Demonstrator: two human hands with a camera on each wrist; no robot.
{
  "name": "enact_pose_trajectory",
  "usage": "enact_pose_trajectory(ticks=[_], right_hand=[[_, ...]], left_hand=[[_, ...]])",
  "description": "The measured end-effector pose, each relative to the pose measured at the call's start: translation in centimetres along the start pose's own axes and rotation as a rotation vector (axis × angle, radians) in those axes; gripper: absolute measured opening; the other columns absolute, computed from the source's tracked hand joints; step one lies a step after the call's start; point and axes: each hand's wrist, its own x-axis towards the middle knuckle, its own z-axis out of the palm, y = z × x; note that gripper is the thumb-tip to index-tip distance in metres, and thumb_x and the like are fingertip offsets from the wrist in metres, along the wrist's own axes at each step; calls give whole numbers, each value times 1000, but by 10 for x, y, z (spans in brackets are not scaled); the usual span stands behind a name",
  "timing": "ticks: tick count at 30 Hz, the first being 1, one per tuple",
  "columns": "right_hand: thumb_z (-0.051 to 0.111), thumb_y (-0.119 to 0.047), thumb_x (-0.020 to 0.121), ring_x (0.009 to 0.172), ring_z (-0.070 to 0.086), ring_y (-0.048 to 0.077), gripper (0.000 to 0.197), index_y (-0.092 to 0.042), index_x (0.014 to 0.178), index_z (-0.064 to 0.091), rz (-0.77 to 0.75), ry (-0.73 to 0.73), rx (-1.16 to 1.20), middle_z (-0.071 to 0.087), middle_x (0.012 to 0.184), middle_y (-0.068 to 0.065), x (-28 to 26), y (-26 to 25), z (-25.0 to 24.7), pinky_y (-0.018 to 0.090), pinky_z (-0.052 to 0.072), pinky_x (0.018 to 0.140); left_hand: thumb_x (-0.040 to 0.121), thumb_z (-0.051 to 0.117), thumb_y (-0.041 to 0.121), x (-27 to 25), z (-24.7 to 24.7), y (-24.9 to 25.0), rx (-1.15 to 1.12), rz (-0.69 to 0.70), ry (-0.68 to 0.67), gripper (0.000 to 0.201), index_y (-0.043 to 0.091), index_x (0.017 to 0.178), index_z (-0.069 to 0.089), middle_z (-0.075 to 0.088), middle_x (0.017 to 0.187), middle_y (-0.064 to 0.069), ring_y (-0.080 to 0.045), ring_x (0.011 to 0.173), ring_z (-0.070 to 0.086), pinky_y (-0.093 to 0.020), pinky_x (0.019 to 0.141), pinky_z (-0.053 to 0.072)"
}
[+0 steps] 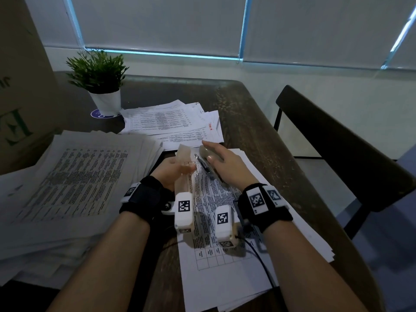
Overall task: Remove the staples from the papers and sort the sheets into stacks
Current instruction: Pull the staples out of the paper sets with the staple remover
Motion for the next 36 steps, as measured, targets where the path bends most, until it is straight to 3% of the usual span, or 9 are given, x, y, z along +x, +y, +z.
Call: enact_pose_trajectory(ticks=[3,9,13,17,21,25,27,33,36], right_hand=[[45,-23,102,127,52,18,45,-39,144,42,-35,15,-48,50,147,-8,-1,-2,-1,26,39,100],[44,-22,102,124,53,16,41,-38,139,48,-14,-24,-28,56,140,-6,-3,-5,-3,23,39,98],[50,-18,96,100,65,19,40,-39,130,55,11,-136,-151,64,124,-2,-8,-9,-17,27,53,79],[56,-13,94,109,57,13,43,-36,131,58,-27,-171,-256,61,131,-2,-8,-13,-16,18,39,86],[49,-11,95,98,59,14,47,-38,132,52,2,-95,-158,62,125,1,-6,-10,0,27,48,91],[49,-16,99,102,51,20,43,-38,136,50,39,-53,-188,38,119,6,-4,-8,5,31,41,102],[50,-13,97,100,51,18,42,-35,132,55,-6,-36,-177,44,118,7,-3,-9,5,29,41,101],[50,-13,98,96,60,15,36,-27,126,67,-7,-50,-105,66,119,5,1,-6,8,13,41,73],[46,-11,101,69,54,3,37,-26,128,65,18,-58,-18,66,99,-1,2,-3,11,8,41,60]], left_hand=[[85,57,-7,-3,2,2,4,7,-9,26,-10,111,58,59,97,-24,-35,90,58,-53,93,45],[83,59,-8,-2,3,1,52,17,-3,19,-8,102,59,57,96,-23,-33,90,55,-51,91,45],[79,62,-10,-2,4,3,141,29,-47,11,-2,87,63,64,80,-15,-26,71,62,-39,77,50],[88,52,-7,-1,7,4,20,27,-3,13,2,92,61,64,81,-15,-25,66,64,-35,62,55],[92,50,-4,2,9,0,-70,71,103,14,2,86,61,67,65,-7,-16,55,65,-26,53,54],[90,54,-2,4,12,-2,-18,131,148,15,7,83,64,66,75,-9,-19,66,63,-29,65,54],[89,55,-2,6,13,-3,-3,154,181,17,10,81,64,65,74,-6,-12,60,64,-24,58,52],[91,50,-5,-1,17,-3,-101,172,186,16,3,86,63,69,61,-3,-14,56,67,-26,55,54],[93,44,-8,-6,19,-3,-204,146,123,15,-7,96,59,68,61,-8,-15,53,67,-24,46,52]])
